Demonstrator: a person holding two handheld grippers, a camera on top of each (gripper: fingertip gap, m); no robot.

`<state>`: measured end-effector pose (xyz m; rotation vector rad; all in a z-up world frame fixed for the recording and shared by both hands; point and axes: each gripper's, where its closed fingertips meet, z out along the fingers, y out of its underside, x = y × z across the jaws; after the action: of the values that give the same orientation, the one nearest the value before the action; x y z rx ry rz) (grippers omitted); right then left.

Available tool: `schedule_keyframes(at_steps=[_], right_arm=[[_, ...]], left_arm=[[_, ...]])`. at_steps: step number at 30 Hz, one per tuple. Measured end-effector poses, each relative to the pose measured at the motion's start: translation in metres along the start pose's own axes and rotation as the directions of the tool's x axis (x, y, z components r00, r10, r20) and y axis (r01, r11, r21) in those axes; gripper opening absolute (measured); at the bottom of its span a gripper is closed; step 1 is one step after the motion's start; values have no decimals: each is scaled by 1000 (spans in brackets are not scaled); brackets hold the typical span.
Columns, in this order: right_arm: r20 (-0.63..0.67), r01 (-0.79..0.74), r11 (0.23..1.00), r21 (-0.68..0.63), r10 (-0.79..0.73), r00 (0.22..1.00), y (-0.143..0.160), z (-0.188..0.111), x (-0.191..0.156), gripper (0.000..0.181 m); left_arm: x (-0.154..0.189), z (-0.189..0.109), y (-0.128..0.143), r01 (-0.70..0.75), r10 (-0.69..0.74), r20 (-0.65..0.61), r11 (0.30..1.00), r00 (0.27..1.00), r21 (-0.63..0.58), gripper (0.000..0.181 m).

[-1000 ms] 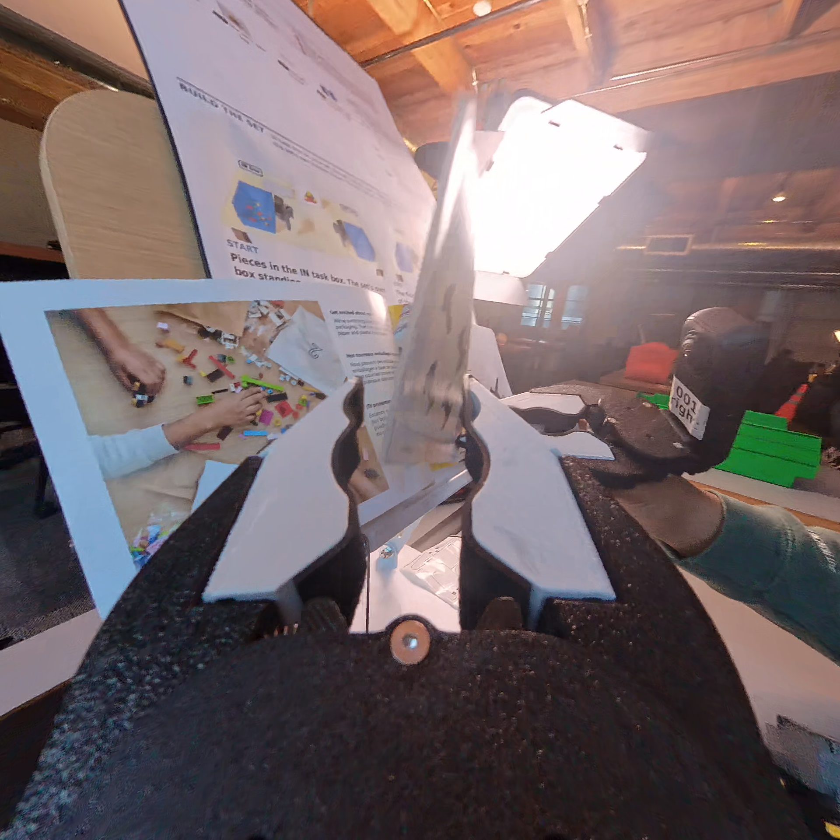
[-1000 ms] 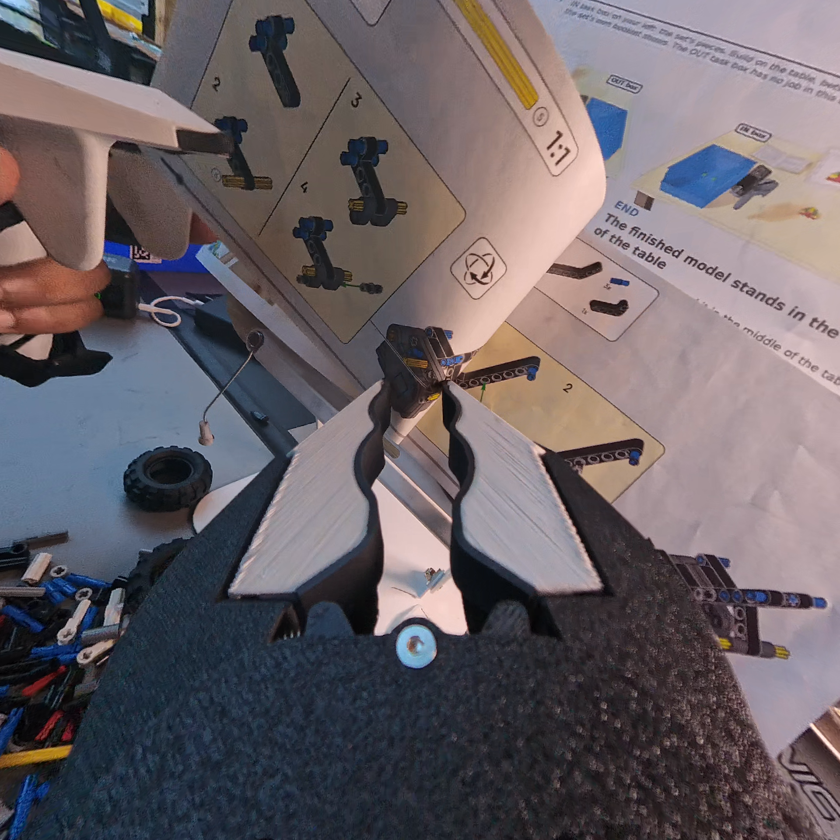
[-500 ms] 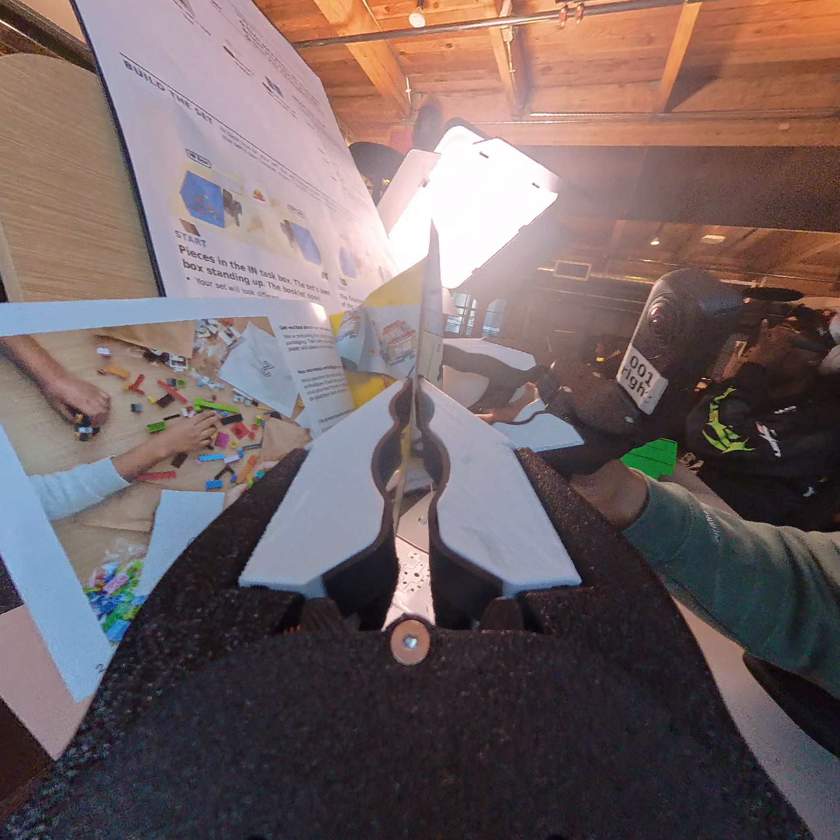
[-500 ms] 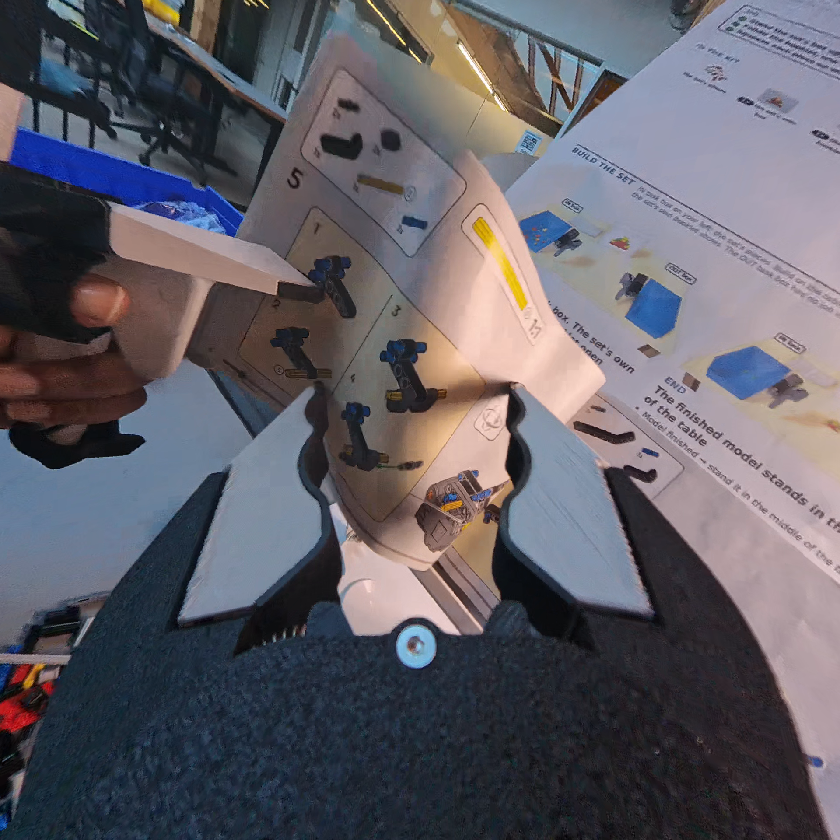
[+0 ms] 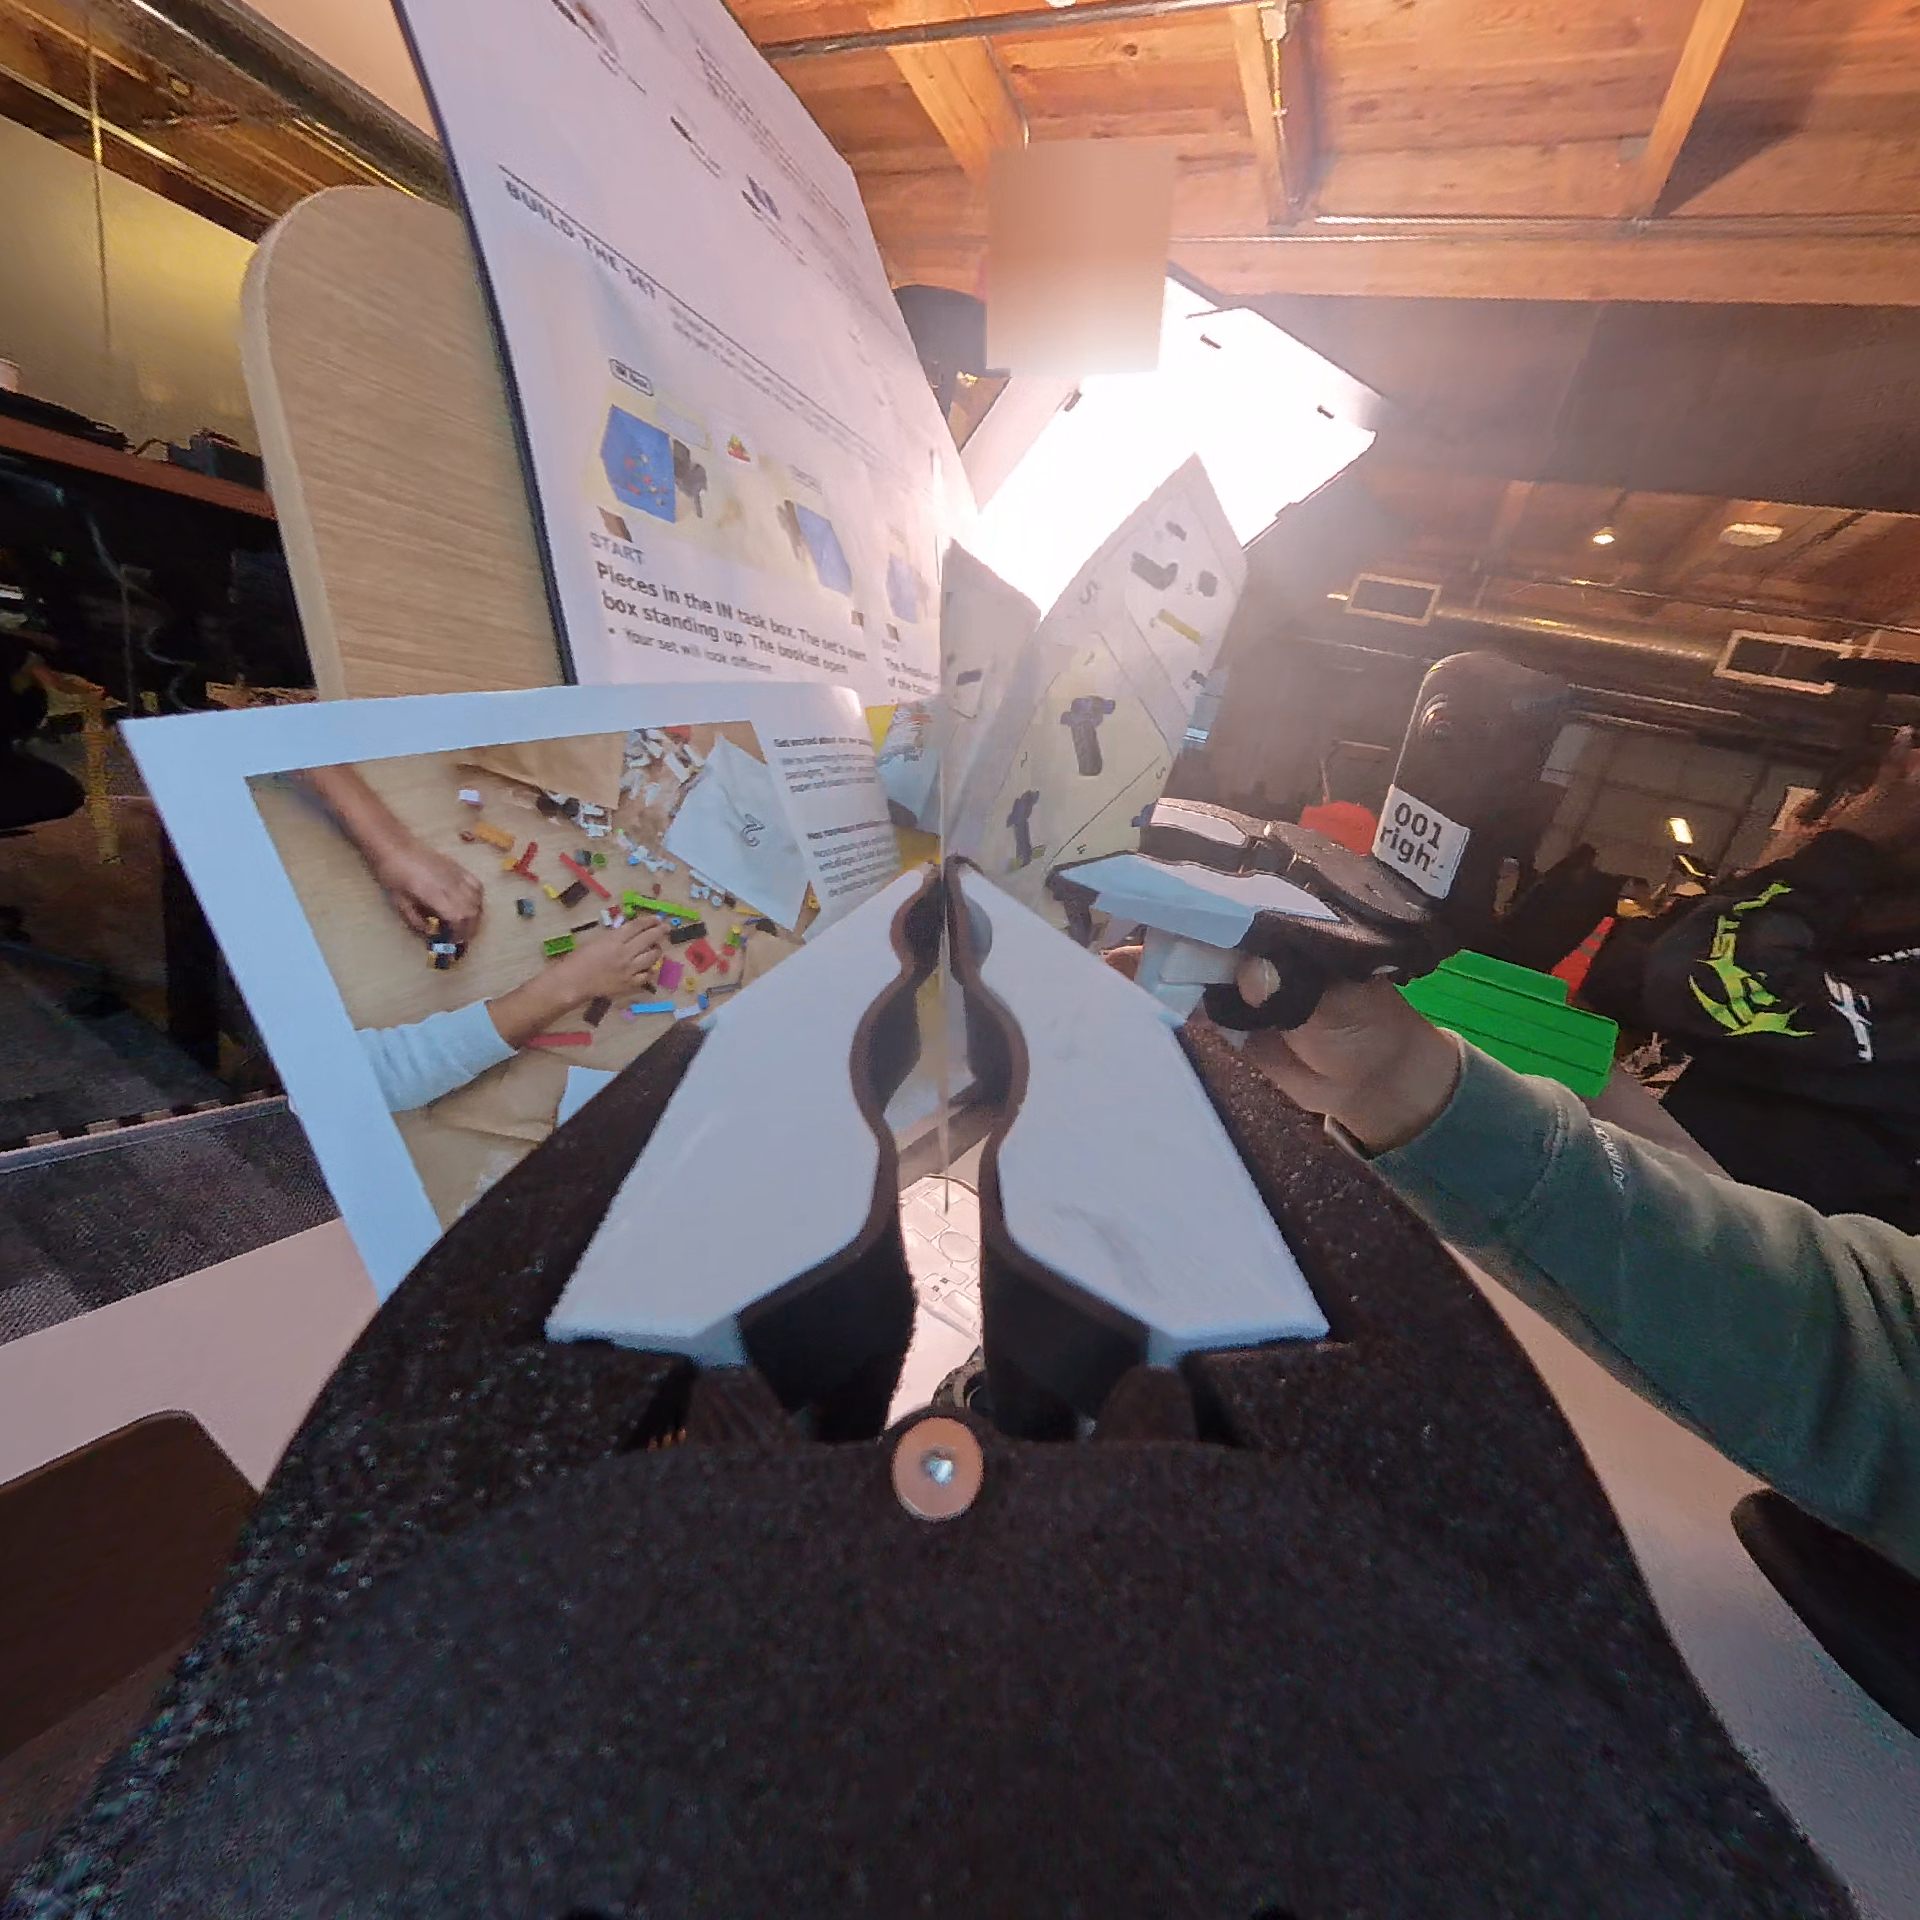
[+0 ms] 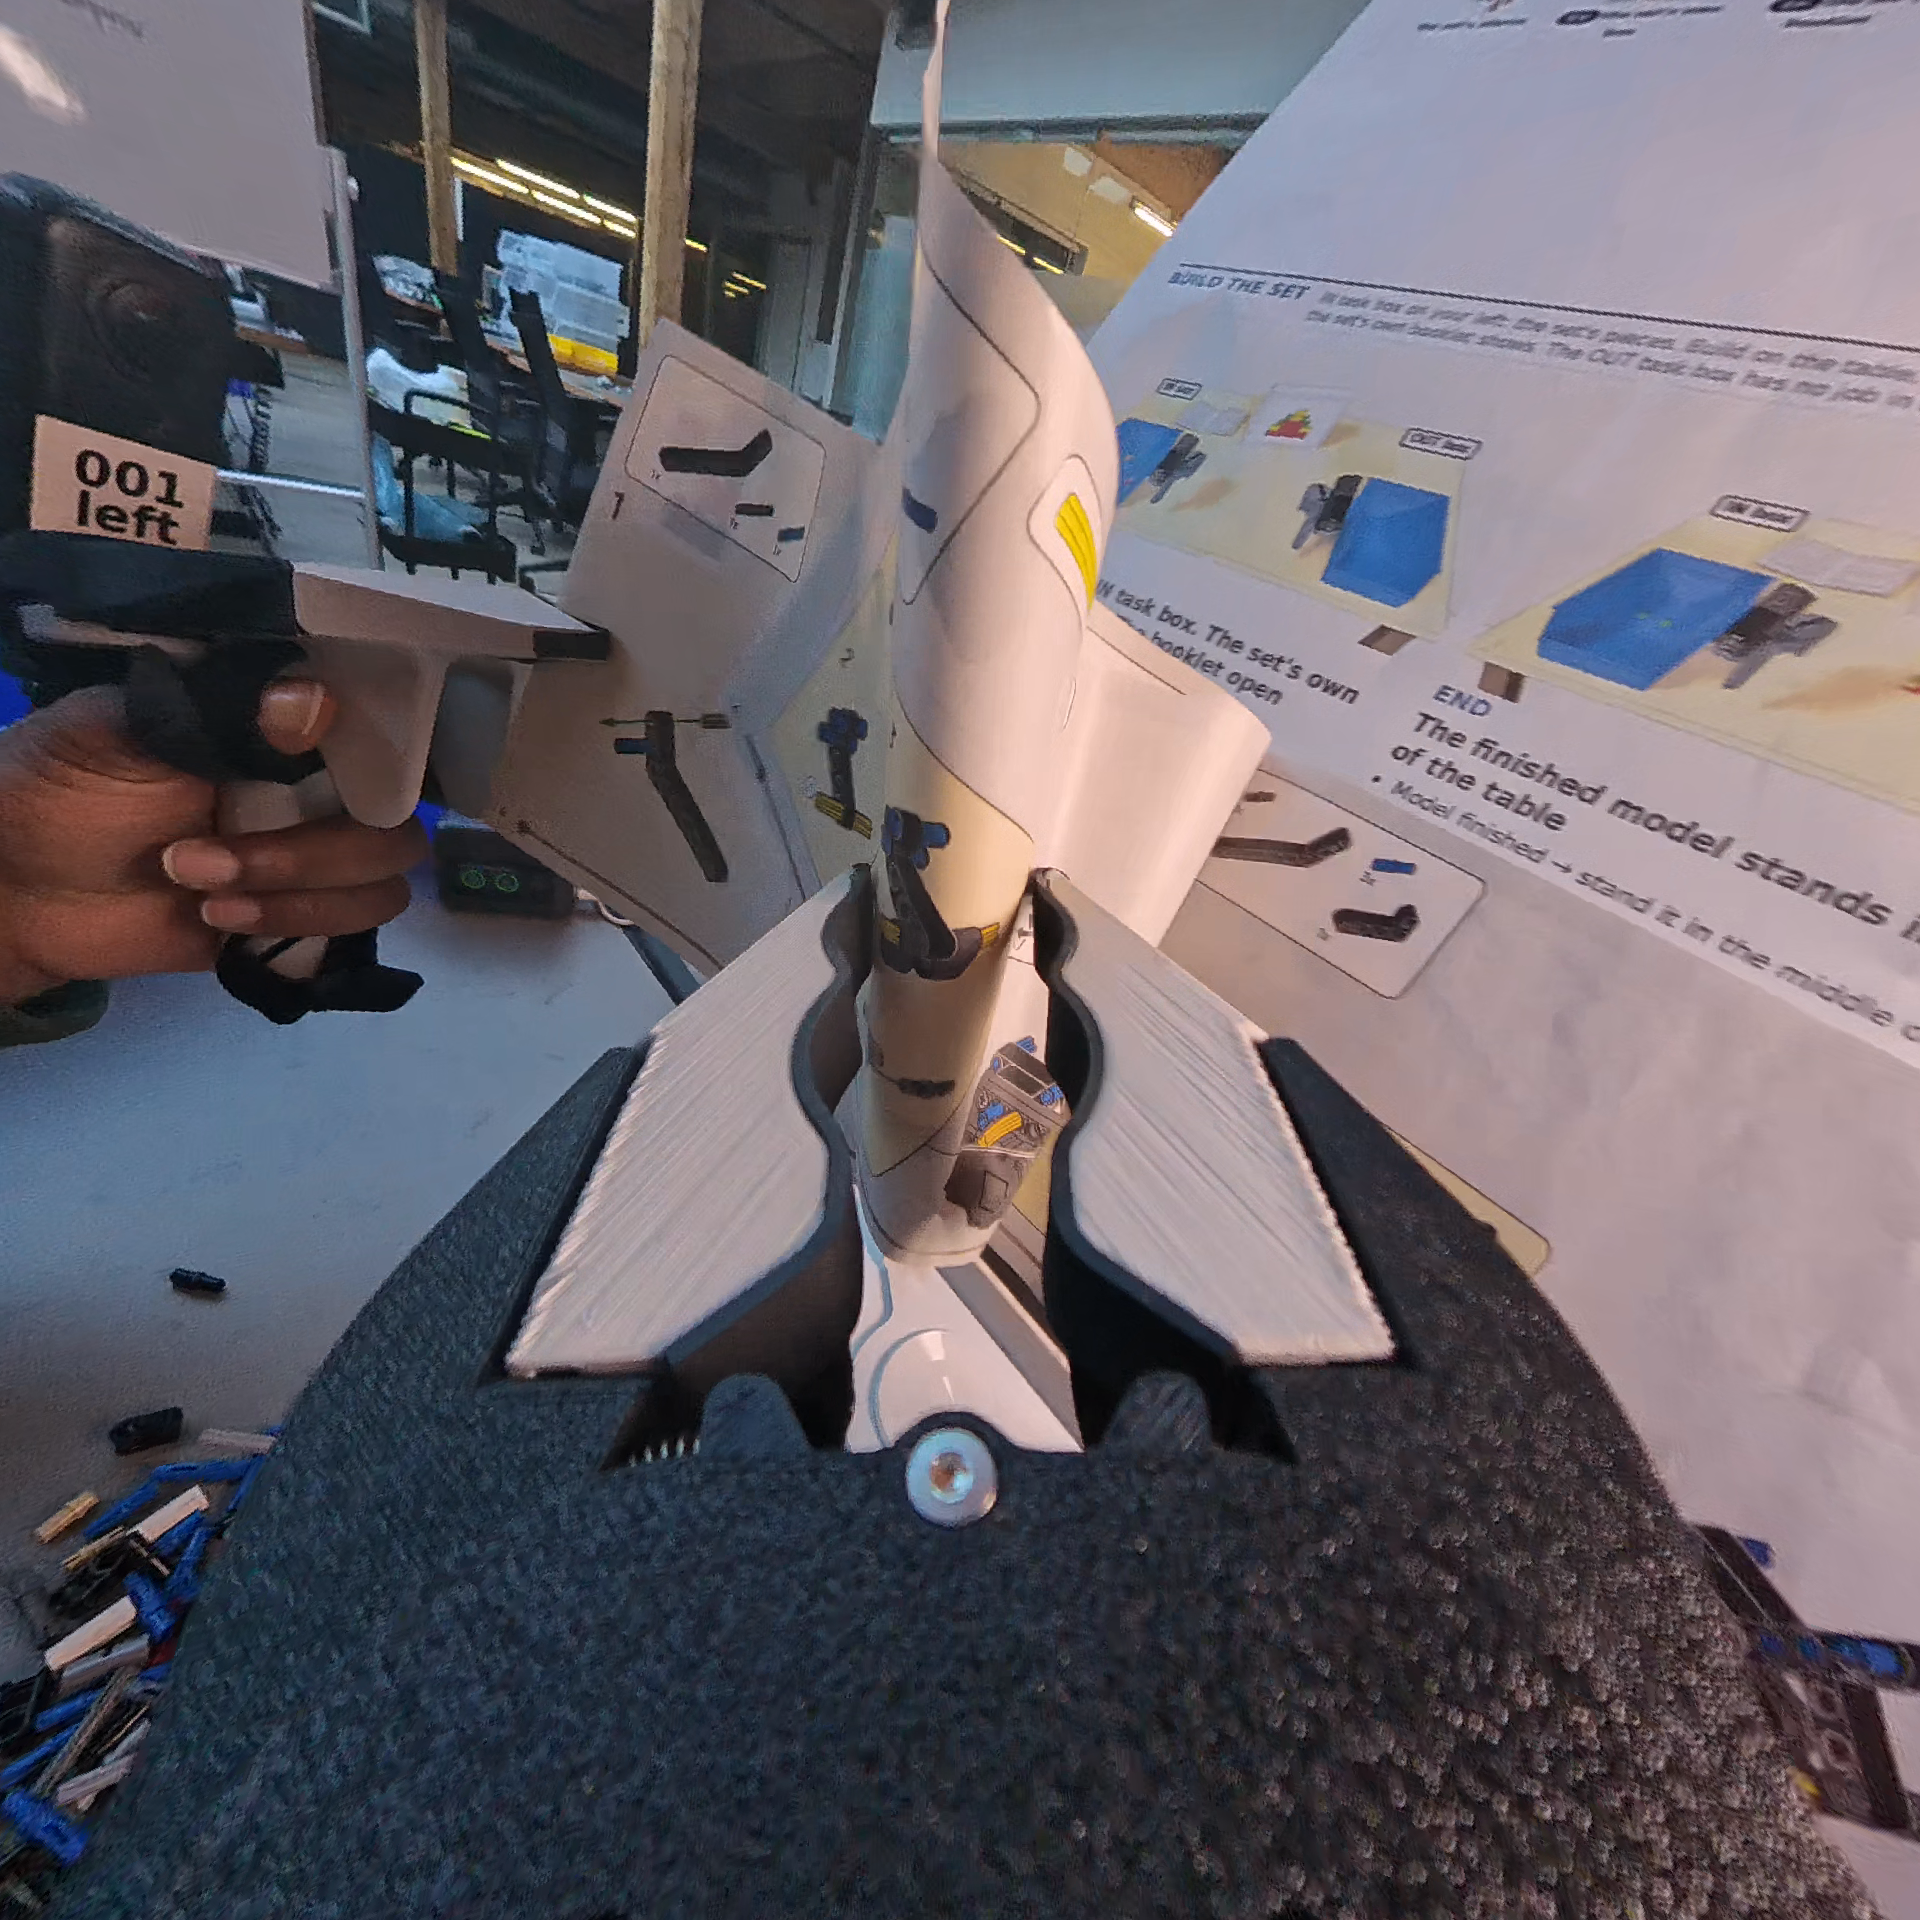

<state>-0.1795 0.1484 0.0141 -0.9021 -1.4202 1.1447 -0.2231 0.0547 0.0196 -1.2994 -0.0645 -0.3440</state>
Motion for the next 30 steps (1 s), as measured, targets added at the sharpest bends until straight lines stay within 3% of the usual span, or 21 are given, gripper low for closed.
schedule_keyframes(at_steps=[11,18,22,30], right_arm=[[-140,-177,984,30,179,974,23,-55,64,35],[-251,-312,948,71,319,914,51,-98,102,37],[-178,-381,910,161,406,896,51,-121,101,41],[181,-614,754,231,587,789,55,-146,74,48]], left_arm=[[-40,-18,-7,-21,20,188,1000,982,3,0],[-56,-24,-7,-21,19,266,1000,964,5,0],[-62,-26,-6,-38,37,304,999,952,-4,0],[-67,-25,-1,-51,51,330,999,943,-10,0]])
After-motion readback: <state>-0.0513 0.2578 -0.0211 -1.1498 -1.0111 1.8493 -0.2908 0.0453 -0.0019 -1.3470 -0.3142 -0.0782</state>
